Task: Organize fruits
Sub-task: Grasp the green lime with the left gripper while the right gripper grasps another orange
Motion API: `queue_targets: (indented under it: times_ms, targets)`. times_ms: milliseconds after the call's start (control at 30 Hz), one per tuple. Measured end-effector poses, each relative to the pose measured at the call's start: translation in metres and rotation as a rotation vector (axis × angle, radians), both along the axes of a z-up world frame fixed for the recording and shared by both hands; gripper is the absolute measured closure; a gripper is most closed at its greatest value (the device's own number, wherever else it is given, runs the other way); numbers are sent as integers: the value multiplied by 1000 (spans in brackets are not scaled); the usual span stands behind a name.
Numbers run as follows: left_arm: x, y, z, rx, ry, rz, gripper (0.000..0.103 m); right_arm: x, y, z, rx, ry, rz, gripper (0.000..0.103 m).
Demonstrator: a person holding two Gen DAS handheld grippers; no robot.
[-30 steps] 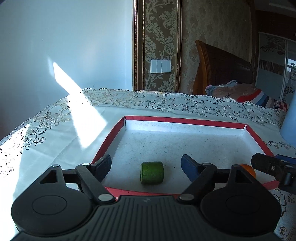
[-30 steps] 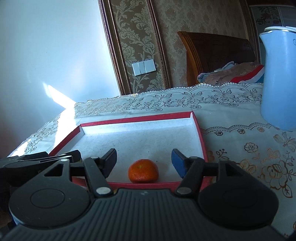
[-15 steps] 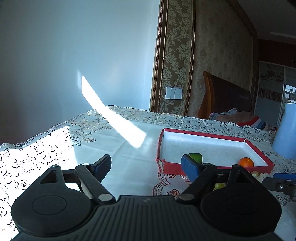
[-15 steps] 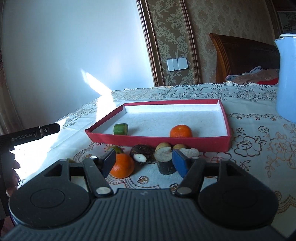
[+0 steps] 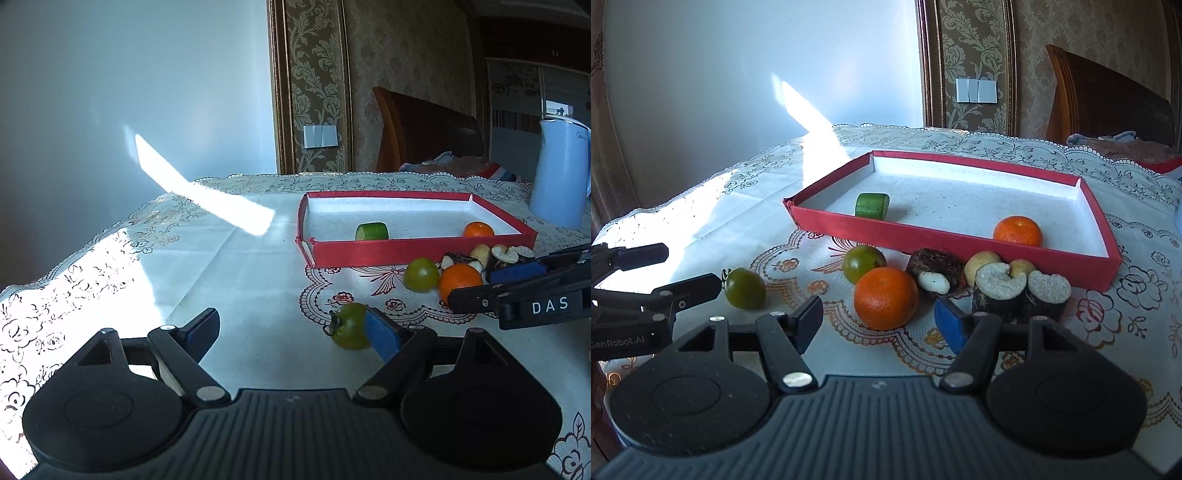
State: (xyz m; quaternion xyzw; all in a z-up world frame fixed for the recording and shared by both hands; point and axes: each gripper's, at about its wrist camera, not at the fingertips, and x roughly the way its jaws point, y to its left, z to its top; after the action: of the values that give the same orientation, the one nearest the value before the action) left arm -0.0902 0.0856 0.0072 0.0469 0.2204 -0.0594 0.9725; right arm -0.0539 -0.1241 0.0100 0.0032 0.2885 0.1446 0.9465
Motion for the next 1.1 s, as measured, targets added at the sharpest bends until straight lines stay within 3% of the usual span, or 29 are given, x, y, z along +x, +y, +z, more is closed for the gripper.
queue_targets:
  times_ms: [167,200,333,633,900,1100]
  targets:
    - [1,2,-5,-6,33,6,17,16,4,-5,-1,39,-6,40]
    - [2,1,-5,-6,36,2,17,18,4,-6,3,46,-5,49]
    - [3,-6,-4,-12,39,-19,17,20,1,-6,14,48,-16,63]
    - [13,-32,-1,-7,54,-61,17,-7,-12,0,37,-14,-35,63]
    - [36,-36,-7,-27,141,3,18,-27,-38,4,73,-33,-65,63]
    - [38,-37,-5,-29,155,13,29,-30,-43,3,93,-35,-74,63]
